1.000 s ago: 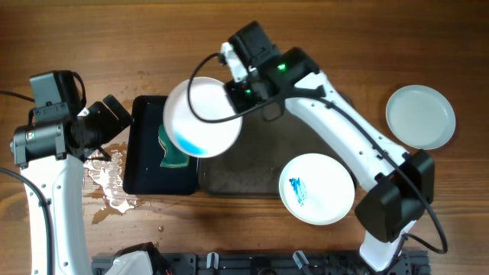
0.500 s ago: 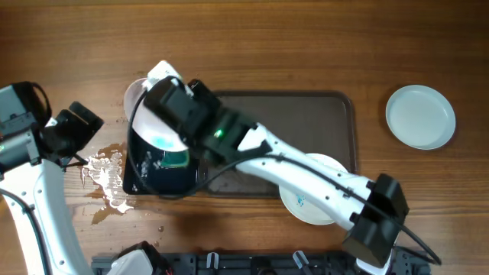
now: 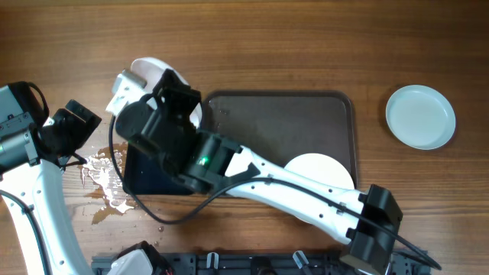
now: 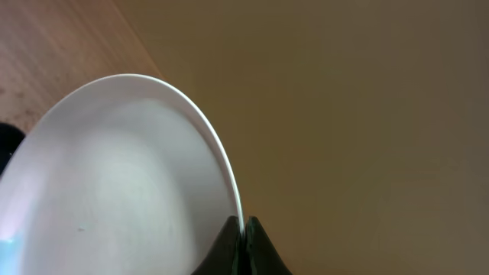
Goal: Clean dirty plates on tray and stack at the side
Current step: 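Lift the cleaned plate with the right gripper and swing it over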
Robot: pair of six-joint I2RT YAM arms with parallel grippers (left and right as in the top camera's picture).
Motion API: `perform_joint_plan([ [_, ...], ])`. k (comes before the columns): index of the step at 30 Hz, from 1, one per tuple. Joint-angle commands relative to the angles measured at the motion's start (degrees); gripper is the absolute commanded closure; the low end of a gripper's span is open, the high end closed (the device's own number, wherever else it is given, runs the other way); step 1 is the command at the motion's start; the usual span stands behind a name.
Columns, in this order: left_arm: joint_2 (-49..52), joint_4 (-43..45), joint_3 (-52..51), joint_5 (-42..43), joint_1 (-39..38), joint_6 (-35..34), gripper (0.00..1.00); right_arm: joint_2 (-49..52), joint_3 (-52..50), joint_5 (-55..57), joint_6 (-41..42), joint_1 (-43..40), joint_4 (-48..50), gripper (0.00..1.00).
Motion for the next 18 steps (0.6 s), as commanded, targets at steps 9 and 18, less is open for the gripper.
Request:
perform_joint_plan([
  [9, 0.2, 0.2, 0.6, 0.5, 0.4, -1.9, 0.00, 4.4, -2.0, -1.0, -24.1, 3.0, 3.6, 0.95],
  [18, 0.2, -0.1, 0.5, 0.5, 0.4, -1.9, 0.00, 4.3, -1.2, -13.9, 26.2, -4.5, -18.7, 0.96],
])
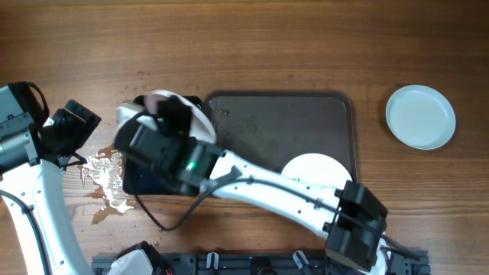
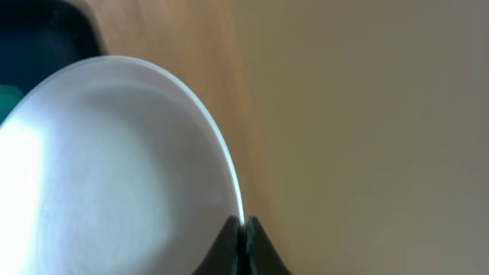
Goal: Clean dirty plates on tray and stack at the side
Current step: 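Lift the cleaned plate with the right gripper and swing it over, then stack the plate onto the plate at the right side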
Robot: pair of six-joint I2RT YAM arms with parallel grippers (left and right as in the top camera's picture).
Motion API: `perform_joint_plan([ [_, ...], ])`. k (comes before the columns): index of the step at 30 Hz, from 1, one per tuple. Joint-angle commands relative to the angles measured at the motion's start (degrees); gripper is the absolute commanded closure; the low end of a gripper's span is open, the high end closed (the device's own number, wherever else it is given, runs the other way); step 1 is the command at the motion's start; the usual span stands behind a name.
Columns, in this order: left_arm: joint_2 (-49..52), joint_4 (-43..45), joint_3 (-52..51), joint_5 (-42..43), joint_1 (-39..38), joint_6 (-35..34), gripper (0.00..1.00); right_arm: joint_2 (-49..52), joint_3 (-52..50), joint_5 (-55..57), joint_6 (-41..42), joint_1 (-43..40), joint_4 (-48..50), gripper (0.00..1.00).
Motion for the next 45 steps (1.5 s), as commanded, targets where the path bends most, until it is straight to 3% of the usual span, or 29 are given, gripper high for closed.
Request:
perform_joint_plan([
  [1, 0.4, 0.0, 0.5, 0.5, 0.4, -0.5, 0.00, 0.2, 2.3, -17.9, 34.3, -7.2, -9.9, 0.96],
  [4, 1.7, -0.2, 0.5, 2.8, 0.4, -0.5, 0.00, -2.4, 5.9, -32.7, 46.4, -15.4, -17.1, 0.96],
  [7, 4.3, -0.7, 0.4, 5.0, 0.3, -0.5, 0.00, -7.1, 6.2, -43.2, 52.5, -27.6, -23.2, 0.96],
  [11, 8.9, -1.0, 0.4, 5.3, -1.7, -0.3, 0.00, -8.2, 6.1, -50.1, 53.1, -47.5, -32.7, 0.96],
  [16, 12.2, -0.1, 0.4, 5.3, -6.7, -0.3, 0.00, -8.2, 2.8, -50.6, 53.3, -68.5, -37.8, 0.96],
  [23, 12.7, 3.2, 0.4, 5.2, -15.5, -0.3, 0.00, -8.2, -14.8, -51.2, 54.2, -97.1, -33.9, 0.96],
  [27, 12.7, 3.5, 0.4, 5.2, -18.0, -0.3, 0.00, -8.2, -21.7, -53.8, 58.5, -108.3, -28.4, 0.96],
  [30, 12.7, 3.5, 0.4, 5.2, -18.1, -0.3, 0.00, -8.1, -22.7, -56.6, 59.1, -109.9, -26.8, 0.96],
  [31, 12.7, 3.6, 0.4, 5.2, -18.1, -0.3, 0.00, -8.1, -22.7, -58.5, 58.5, -109.3, -26.4, 0.90],
  [32, 12.7, 3.6, 0.4, 5.2, -18.1, -0.3, 0.00, -8.1, -22.7, -60.8, 56.8, -108.5, -25.8, 0.68],
  [38, 12.7, 3.5, 0.4, 5.3, -18.1, -0.3, 0.00, -8.1, -22.5, -64.6, 53.0, -99.3, -22.7, 0.65],
  [40, 12.7, 3.3, 0.4, 5.2, -18.1, -0.3, 0.00, -8.4, -21.0, -65.1, 51.5, -96.6, -24.0, 0.73],
  [45, 13.0, 3.3, 0.4, 5.2, -18.1, -0.2, 0.00, -20.7, -16.5, -64.5, 47.2, -85.2, -31.1, 0.73],
])
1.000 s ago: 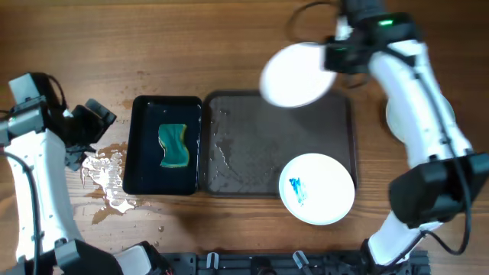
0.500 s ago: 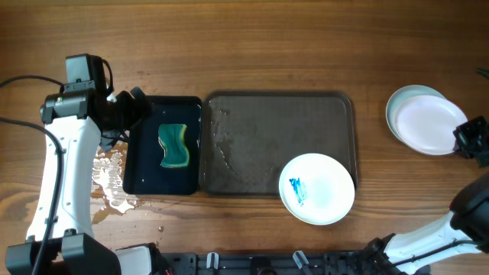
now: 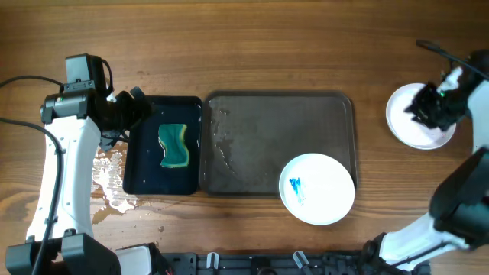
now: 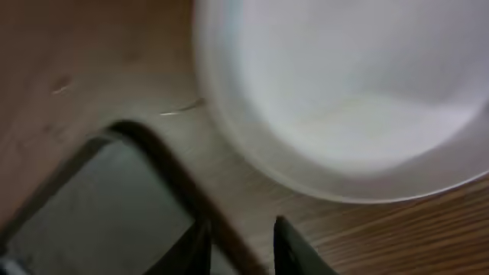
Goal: Clean dirty plates on tray and stack at the side
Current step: 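Stack the plate onto the plate at the right side, then grip the rim of the last blue-smeared white plate with the right gripper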
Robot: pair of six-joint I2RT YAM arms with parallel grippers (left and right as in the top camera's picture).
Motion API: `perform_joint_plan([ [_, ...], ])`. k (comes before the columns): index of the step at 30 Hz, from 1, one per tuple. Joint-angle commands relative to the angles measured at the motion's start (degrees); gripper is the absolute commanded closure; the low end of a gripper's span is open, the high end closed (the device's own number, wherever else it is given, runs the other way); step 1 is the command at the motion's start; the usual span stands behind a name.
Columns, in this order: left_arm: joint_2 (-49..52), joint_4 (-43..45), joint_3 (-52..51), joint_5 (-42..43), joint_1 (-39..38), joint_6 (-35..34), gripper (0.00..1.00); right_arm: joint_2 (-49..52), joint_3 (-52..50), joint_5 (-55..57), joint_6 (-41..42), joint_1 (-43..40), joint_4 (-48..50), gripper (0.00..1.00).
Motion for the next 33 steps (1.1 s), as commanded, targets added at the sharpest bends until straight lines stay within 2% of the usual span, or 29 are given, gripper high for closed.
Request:
perform_joint_plan([
  [1, 0.8, 0.0, 0.4, 0.7, -0.3, -0.2, 0.00, -12.1, 2.4, 1.3, -2.2, 8.7, -4.2, 0.72],
  [3, 1.0, 0.4, 0.3, 0.7, -0.3, -0.2, 0.00, -15.7, 2.0, 1.3, 2.3, 14.6, -9.2, 0.69],
  [4, 1.3, 0.7, 0.4, 0.7, -0.3, -0.1, 0.00, -16.9, 2.0, 2.3, 3.8, 17.6, -12.2, 0.73],
  [7, 2.7, 0.9, 0.4, 0.7, -0.3, -0.1, 0.00, -18.9, -0.2, 13.5, 16.4, 26.0, -20.3, 0.77],
  [8, 3.4, 0.8, 0.4, 0.7, -0.3, -0.1, 0.00, -19.7, -2.0, 13.8, 18.0, 27.4, -21.0, 0.77],
  [10, 4.0, 0.9, 0.3, 0.7, -0.3, -0.1, 0.00, -23.8, -10.0, 13.8, 23.3, 31.9, -21.5, 0.77],
  [12, 4.0, 1.1, 0.3, 0.7, -0.3, 0.0, 0.00, -27.7, -17.2, 13.0, 27.1, 34.5, -21.4, 0.71],
  [15, 4.0, 1.3, 0.3, 0.7, -0.3, 0.0, 0.00, -33.9, -29.9, 7.5, 31.7, 37.6, -17.9, 0.62],
  [17, 4.0, 1.3, 0.3, 0.7, -0.3, 0.0, 0.00, -35.9, -37.2, 5.5, 34.0, 37.7, -14.3, 0.62],
  [20, 4.0, 1.3, 0.3, 0.7, -0.3, 0.0, 0.00, -36.1, -45.7, 4.4, 36.9, 37.7, -8.9, 0.73],
  [21, 4.0, 1.3, 0.3, 0.7, -0.3, 0.0, 0.00, -36.0, -46.9, 4.5, 38.3, 37.7, -7.6, 0.73],
  [22, 4.0, 1.3, 0.3, 0.7, -0.3, 0.0, 0.00, -36.0, -47.6, 4.5, 39.6, 37.7, -6.2, 0.64],
  [30, 4.0, 1.2, 0.3, 0.7, -0.3, 0.0, 0.00, -34.5, -50.0, 5.1, 41.1, 37.7, 0.9, 0.62],
  [31, 4.0, 1.2, 0.3, 0.7, -0.3, 0.0, 0.00, -33.2, -50.2, 5.1, 41.0, 37.7, 2.2, 0.66],
  [32, 4.0, 1.2, 0.3, 0.7, -0.3, 0.0, 0.00, -32.0, -50.2, 5.1, 40.9, 37.7, 3.8, 0.76],
  [33, 4.0, 1.2, 0.3, 0.7, -0.3, 0.0, 0.00, -30.9, -50.2, 5.1, 40.2, 37.7, 6.0, 0.92],
])
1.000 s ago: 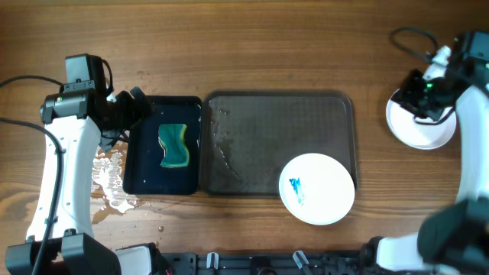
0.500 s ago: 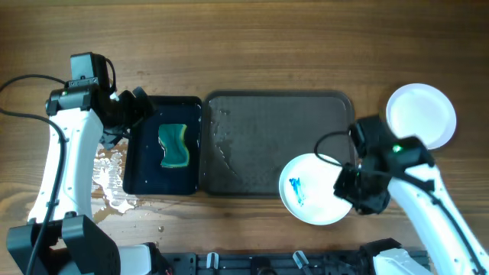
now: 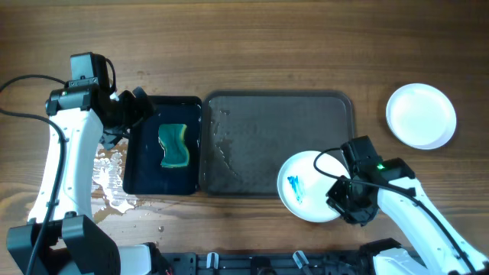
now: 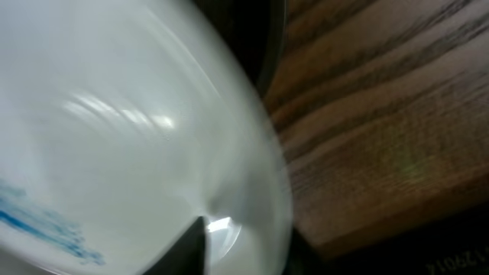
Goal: Clean dirty plates on tray and stack at the side
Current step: 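Grip the rim of the last blue-smeared white plate with the right gripper, then grasp the green sponge in the black tray with the left gripper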
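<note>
A white plate (image 3: 309,179) with a blue smear (image 3: 294,188) lies on the near right corner of the brown tray (image 3: 260,130), overhanging its edge. My right gripper (image 3: 341,200) is at the plate's right rim. In the right wrist view the rim of this plate (image 4: 114,137) lies between the spread fingers of the right gripper (image 4: 244,248), one finger (image 4: 191,248) above the plate; the view is blurred. Clean white plates (image 3: 420,114) sit at the far right. My left gripper (image 3: 137,107) is at the dark basin's (image 3: 145,174) far left corner.
A green sponge (image 3: 173,145) lies in the basin, left of the tray. Spilled water (image 3: 103,176) wets the table left of the basin. A dark rack (image 3: 267,264) runs along the near table edge.
My right gripper was open over the clean plates at the far right; now it is at the right rim of the smeared plate on the tray. That plate has shifted slightly left. The left arm has hardly moved.
My right gripper was shut on a white plate's rim over the basin at the left, and still there a moment later. Then that plate lay on the one at the far right, the gripper open above it, and my left gripper was at the basin. Now the right gripper straddles the smeared plate's rim.
</note>
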Robot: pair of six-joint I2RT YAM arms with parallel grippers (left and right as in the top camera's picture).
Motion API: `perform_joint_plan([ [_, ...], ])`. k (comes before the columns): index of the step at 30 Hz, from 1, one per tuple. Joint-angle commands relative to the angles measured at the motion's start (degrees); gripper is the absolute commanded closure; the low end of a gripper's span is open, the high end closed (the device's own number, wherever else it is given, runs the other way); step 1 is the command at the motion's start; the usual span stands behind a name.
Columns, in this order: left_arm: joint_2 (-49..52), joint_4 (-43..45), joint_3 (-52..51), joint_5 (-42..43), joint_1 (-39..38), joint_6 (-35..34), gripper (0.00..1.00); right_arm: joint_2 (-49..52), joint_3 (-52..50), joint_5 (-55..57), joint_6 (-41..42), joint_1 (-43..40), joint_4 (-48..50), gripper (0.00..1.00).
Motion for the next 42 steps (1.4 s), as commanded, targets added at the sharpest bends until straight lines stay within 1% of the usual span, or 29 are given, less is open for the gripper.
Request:
perform_joint_plan([
  [1, 0.4, -0.2, 0.3, 0.7, -0.3, -0.1, 0.00, 3.2, -0.6, 0.0, -0.8, 0.2, 5.4, 0.95],
  [7, 0.4, -0.2, 0.3, 0.7, -0.3, -0.1, 0.00, 3.8, -0.6, 0.0, -5.7, 0.2, 14.8, 0.96],
  [10, 0.4, -0.2, 0.3, 0.7, -0.3, -0.1, 0.00, 5.1, -0.6, 0.2, -8.7, 0.2, 21.3, 0.95],
  [12, 0.4, -0.4, 0.3, 0.7, -0.3, -0.1, 0.00, 7.6, -0.6, -0.1, -9.2, 0.2, 24.4, 0.95],
  [16, 0.4, -0.4, 0.3, 0.7, -0.3, 1.9, 0.00, 18.4, -0.6, -0.3, -11.2, 0.2, 31.1, 0.96],
  [19, 0.4, -0.4, 0.3, 0.2, -0.3, 3.0, 0.00, 23.7, -0.6, -0.3, -11.3, 0.2, 33.7, 0.96],
  [20, 0.4, -0.5, 0.3, -0.4, -0.3, 3.0, 0.02, 24.7, -0.6, -0.3, -11.7, 0.2, 34.1, 0.96],
  [22, 0.4, -0.4, -0.3, -2.6, -0.3, 3.0, 0.12, 25.4, -0.6, -0.3, -12.8, 0.2, 34.4, 0.96],
  [24, 0.4, 0.2, -2.6, -3.2, -0.3, 3.0, 0.12, 25.4, -0.6, -0.7, -14.0, 0.2, 34.5, 0.96],
  [26, 0.6, 1.3, -5.1, -3.2, -0.3, 3.0, 0.14, 25.4, -0.6, -0.8, -14.9, 0.2, 34.5, 0.96],
  [29, 1.1, 5.4, -9.9, -3.2, -0.3, 3.7, 0.17, 25.4, -0.6, -1.4, -15.8, 0.2, 34.4, 0.96],
  [30, 1.4, 7.4, -11.6, -3.2, -0.3, 5.0, 0.22, 25.4, -0.6, -1.6, -16.2, 0.2, 34.4, 0.96],
  [31, 2.3, 8.8, -12.7, -1.4, -0.3, 6.0, 0.30, 25.4, -0.6, -1.6, -16.1, 0.2, 34.4, 0.96],
  [32, 4.0, 9.3, -13.2, 1.9, -0.3, 6.1, 0.36, 25.4, -0.6, -1.6, -16.2, 0.2, 34.5, 0.96],
  [33, 4.9, 9.4, -13.2, 2.8, -0.6, 6.7, 0.36, 25.4, -0.6, -1.8, -16.2, 0.2, 34.6, 0.96],
  [35, 8.1, 10.7, -13.2, 3.9, -3.9, 8.7, 0.37, 25.4, -0.6, -1.8, -16.1, 0.2, 34.6, 0.96],
  [39, 10.3, 13.1, -13.2, 3.9, -9.6, 8.7, 0.37, 25.4, -0.6, -1.8, -16.1, 0.2, 34.6, 0.96],
  [40, 10.5, 13.6, -13.2, 3.7, -10.6, 8.5, 0.38, 25.4, -0.6, -1.8, -16.2, 0.2, 34.5, 0.96],
  [42, 12.0, 14.2, -13.2, 2.5, -12.2, 6.3, 0.52, 25.4, -0.6, -1.8, -16.2, 0.2, 34.3, 0.96],
])
